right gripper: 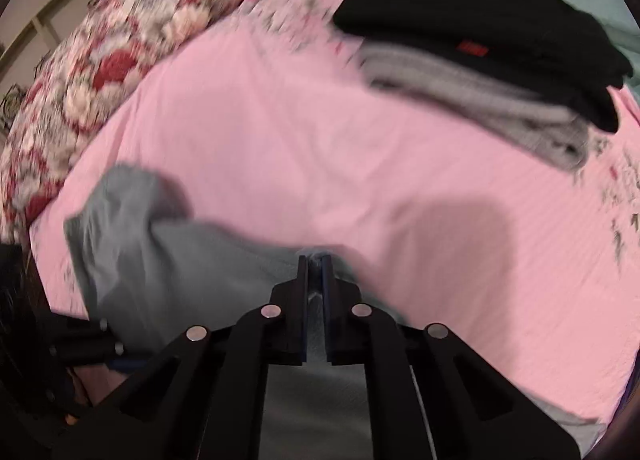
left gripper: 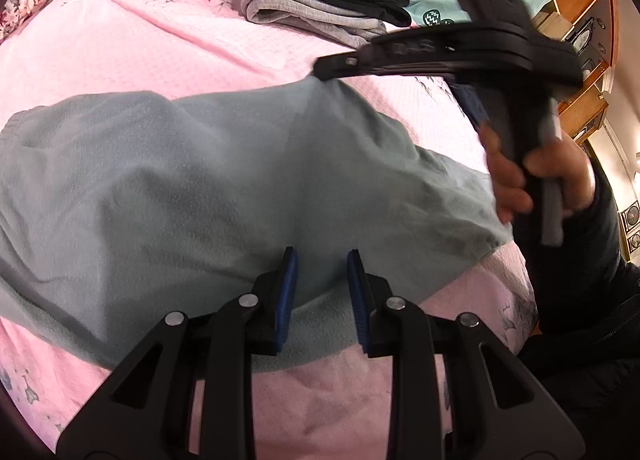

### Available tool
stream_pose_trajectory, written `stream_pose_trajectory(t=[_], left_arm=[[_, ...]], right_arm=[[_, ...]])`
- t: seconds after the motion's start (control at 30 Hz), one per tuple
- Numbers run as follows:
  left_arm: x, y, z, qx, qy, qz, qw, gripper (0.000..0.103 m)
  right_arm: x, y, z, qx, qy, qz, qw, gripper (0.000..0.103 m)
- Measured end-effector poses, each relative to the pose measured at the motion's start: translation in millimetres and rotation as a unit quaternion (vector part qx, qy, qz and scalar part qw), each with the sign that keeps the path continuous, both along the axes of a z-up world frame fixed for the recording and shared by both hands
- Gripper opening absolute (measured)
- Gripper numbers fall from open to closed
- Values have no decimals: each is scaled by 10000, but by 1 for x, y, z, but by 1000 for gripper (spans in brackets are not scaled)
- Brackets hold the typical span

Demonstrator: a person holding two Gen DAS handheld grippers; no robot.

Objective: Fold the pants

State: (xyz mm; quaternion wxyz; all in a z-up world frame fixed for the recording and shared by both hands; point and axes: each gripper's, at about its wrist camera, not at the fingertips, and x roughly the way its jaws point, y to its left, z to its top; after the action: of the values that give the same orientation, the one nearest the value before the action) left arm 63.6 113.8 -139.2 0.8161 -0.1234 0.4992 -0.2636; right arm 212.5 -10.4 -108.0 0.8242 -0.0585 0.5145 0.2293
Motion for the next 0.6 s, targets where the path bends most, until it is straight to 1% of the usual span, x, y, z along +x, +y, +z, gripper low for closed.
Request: stream_pose_trajectory(t=[0.07, 0.13, 0.2, 0.27, 0.3, 0.33, 0.37, 0.4, 0.43, 0.47, 0.5, 0.53, 0.57, 0.6], left_arm=[[0, 0, 0, -8, 6, 9, 10000, 26], [-1, 3, -1, -55, 17, 23, 10000, 26], [0, 5, -1, -125, 84, 45, 9999, 26], [3, 6, 2, -169, 208, 89, 9996, 26], [5, 7, 5, -187, 252, 97, 9995, 26], [9, 7, 9, -200, 252, 101, 9994, 26], [13, 7, 14, -205, 224, 99, 9995, 26], [18, 5, 21, -217, 172, 90, 9996, 26], [23, 2, 28, -250, 116, 66, 9996, 26], [32, -3, 35, -298, 60, 14, 9995, 26], [42, -10, 38, -302, 57, -29, 9995, 26], [51, -17, 39, -273, 94, -58, 9996, 26], [65, -27, 36, -246, 194, -110, 9994, 26], [76, -36, 31, -245, 308, -181, 9991, 26]], right_arm=[[12, 4, -6, -14, 61, 57, 10000, 4], [17, 12, -24, -103, 280, 133, 9995, 4], [15, 17, -27, -185, 101, 193, 9996, 5], [16, 18, -26, -230, 131, 266, 9993, 5], [16, 17, -23, -219, 194, 264, 9992, 9], [18, 10, -17, -126, 278, 175, 9994, 18], [19, -1, -7, 43, 249, 19, 9997, 23], [19, -10, 4, 178, 152, -108, 9997, 31], [14, -24, 19, 289, -31, -247, 9993, 41], [10, -35, 30, 327, -176, -343, 9987, 46], [4, -46, 38, 342, -274, -442, 9981, 46], [-3, -58, 42, 372, -267, -520, 9976, 46], [-11, -69, 43, 428, -176, -604, 9971, 47], [-17, -78, 40, 452, -73, -681, 9966, 50]])
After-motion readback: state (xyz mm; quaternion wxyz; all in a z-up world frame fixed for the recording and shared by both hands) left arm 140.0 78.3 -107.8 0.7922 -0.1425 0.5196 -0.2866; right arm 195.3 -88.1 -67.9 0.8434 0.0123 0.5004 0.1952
